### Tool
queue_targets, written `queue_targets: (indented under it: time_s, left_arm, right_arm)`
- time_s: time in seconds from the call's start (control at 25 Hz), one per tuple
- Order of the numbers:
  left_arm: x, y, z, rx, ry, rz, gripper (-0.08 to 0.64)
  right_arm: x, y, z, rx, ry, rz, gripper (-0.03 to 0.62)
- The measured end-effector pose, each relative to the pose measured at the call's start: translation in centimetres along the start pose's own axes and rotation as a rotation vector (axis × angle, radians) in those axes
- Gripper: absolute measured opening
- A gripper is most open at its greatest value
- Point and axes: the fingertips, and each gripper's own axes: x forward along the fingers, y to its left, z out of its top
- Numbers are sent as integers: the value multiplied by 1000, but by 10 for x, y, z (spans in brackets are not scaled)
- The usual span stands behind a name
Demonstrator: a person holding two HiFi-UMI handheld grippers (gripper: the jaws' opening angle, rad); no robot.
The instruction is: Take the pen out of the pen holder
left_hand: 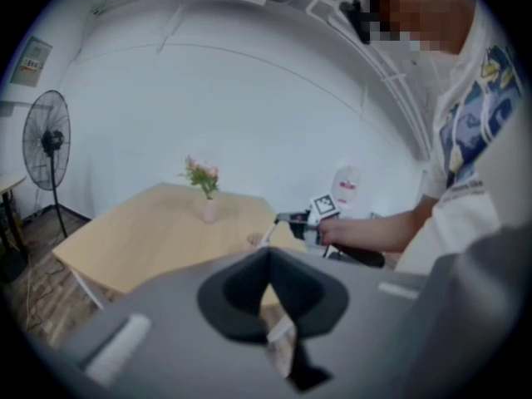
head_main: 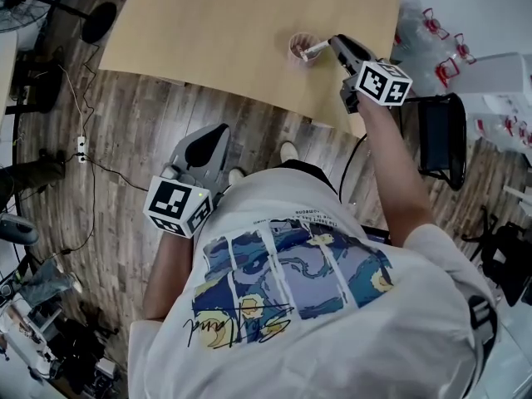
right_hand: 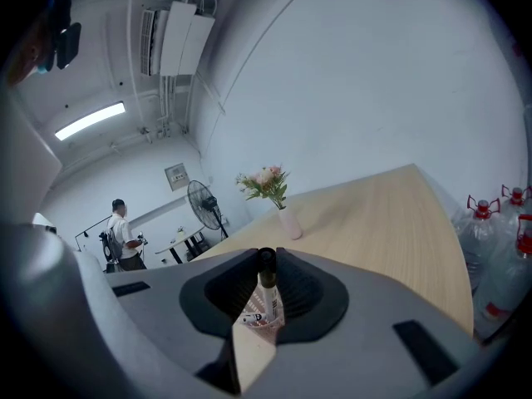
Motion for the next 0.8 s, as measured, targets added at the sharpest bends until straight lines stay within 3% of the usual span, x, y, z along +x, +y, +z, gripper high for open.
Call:
queue_targets:
  time_s: [0.48, 0.8]
  left_arm:
    - [-22, 5, -8, -1, -25, -52, 8]
    - [-42, 11, -14, 4, -55, -90, 8]
  right_arm:
    - [-38, 30, 35, -81, -84, -52, 58]
    - [-69, 75, 46, -157, -101, -61, 58]
